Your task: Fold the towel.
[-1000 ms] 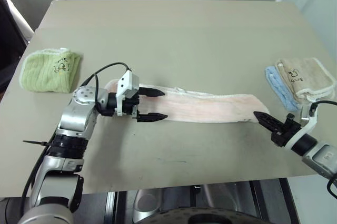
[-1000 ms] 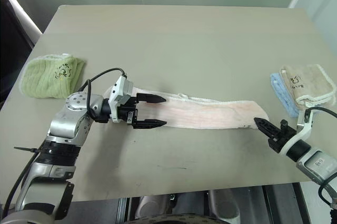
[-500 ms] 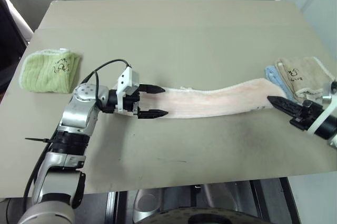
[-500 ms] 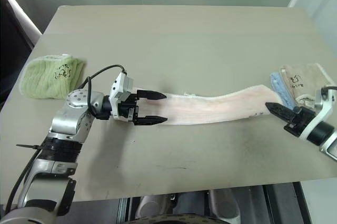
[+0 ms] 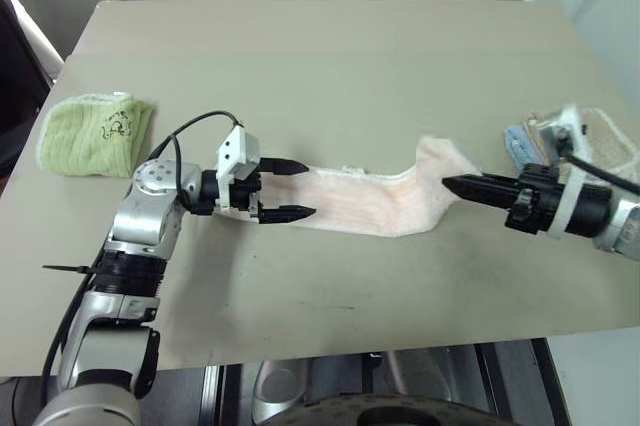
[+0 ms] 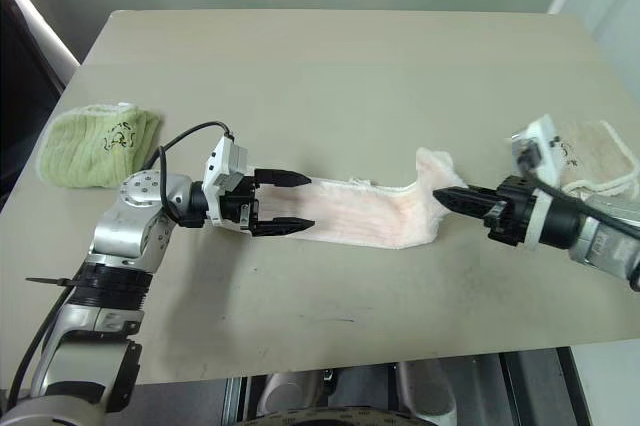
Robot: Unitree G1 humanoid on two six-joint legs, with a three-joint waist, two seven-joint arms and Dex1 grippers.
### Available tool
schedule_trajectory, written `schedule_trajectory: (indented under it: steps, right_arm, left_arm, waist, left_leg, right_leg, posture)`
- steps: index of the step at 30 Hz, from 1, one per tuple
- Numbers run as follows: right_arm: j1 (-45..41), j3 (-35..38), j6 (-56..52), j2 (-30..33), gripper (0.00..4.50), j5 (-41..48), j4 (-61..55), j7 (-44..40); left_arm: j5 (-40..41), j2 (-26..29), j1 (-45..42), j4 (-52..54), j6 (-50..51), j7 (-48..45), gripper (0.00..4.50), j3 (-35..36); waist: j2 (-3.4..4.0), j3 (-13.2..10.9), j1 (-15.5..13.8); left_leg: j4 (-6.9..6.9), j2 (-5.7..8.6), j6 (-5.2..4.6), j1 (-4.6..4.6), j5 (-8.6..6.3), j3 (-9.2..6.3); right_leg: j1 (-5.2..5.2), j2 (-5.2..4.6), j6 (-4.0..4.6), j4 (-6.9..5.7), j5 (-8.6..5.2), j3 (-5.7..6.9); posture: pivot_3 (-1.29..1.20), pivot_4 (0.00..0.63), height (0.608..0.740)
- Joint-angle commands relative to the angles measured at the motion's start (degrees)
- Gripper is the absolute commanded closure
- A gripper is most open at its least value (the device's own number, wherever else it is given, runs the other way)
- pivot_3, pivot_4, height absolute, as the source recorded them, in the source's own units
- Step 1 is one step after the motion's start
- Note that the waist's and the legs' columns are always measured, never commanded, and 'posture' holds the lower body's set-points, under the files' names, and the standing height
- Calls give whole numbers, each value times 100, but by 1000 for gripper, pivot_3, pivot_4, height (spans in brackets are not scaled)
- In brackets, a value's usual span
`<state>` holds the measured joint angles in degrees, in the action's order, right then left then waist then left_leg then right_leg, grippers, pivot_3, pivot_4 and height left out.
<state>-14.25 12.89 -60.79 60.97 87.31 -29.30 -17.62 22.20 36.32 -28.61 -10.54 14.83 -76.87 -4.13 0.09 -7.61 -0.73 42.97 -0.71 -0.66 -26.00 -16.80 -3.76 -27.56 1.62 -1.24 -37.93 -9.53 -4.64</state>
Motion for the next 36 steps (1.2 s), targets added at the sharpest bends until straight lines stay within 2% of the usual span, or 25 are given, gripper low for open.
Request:
schedule_trajectory:
  steps: [1, 4, 6, 13, 19, 24, 28, 36]
  right_arm:
    - [-397, -467, -77, -117, 4481, -329, -181, -206]
    - [-791, -1141, -154, -533, 4481, -824, -94, -190]
    - [-1016, -1547, -188, -921, 4481, -1208, 106, -107]
    - [-1480, -2240, -412, -1823, 4481, -2185, 539, 58]
    - [-1759, -2456, -612, -2513, 4481, -2896, 894, 269]
    - [-1806, -2372, -821, -2778, 4481, -3117, 895, 193]
    - [-1804, -2280, -913, -2870, 3529, -3090, 765, 7]
    - [-1702, -1813, -886, -3096, 761, -2684, 371, -342]
  left_arm:
    - [34, -18, -37, 53, -101, 44, 0, 113]
    - [33, -59, -93, 14, -120, 62, 0, 112]
    - [43, -91, -157, -17, -119, 87, 0, 131]
    - [71, -70, -162, 64, -68, 151, 0, 177]
    - [56, -54, -131, 114, -51, 183, 0, 188]
    - [76, -49, -141, 153, -1, 202, 0, 175]
    - [96, -47, -211, 195, 91, 220, 0, 167]
    - [409, -49, -454, 247, 638, 226, 0, 305]
  waist:
    - [0, 0, 4]
    - [0, 0, 13]
    - [-1, 0, 23]
    - [1, 0, 35]
    - [1, -1, 41]
    - [1, -1, 37]
    - [1, 0, 39]
    - [1, 0, 37]
  left_leg:
    - [0, 0, 0, 1, 1, 0]
    - [1, 0, -1, 3, 3, 0]
    - [2, 0, -4, 6, 6, 1]
    - [5, -1, -6, -1, 20, 2]
    - [2, -1, 2, -5, 30, 2]
    - [2, -1, 1, -7, 38, 2]
    - [1, -1, 3, -7, 41, 2]
    - [0, -1, 7, -11, 43, 2]
  right_leg:
    - [-1, 0, 1, -1, 1, 0]
    - [-1, 0, 2, -1, 7, 0]
    - [-1, 0, -31, -3, 33, 0]
    - [-10, -2, -24, -3, 48, 1]
    - [-21, -2, -4, -9, 55, 2]
    - [-22, -2, 21, -9, 48, 2]
    - [-23, -2, 24, -9, 51, 2]
    - [-25, -2, 27, -10, 50, 2]
  posture:
    - [0, 150, 703]
    - [0, 150, 703]
    - [0, 150, 703]
    - [0, 150, 703]
    - [0, 150, 703]
    - [0, 150, 703]
    - [0, 150, 703]
    - [0, 150, 703]
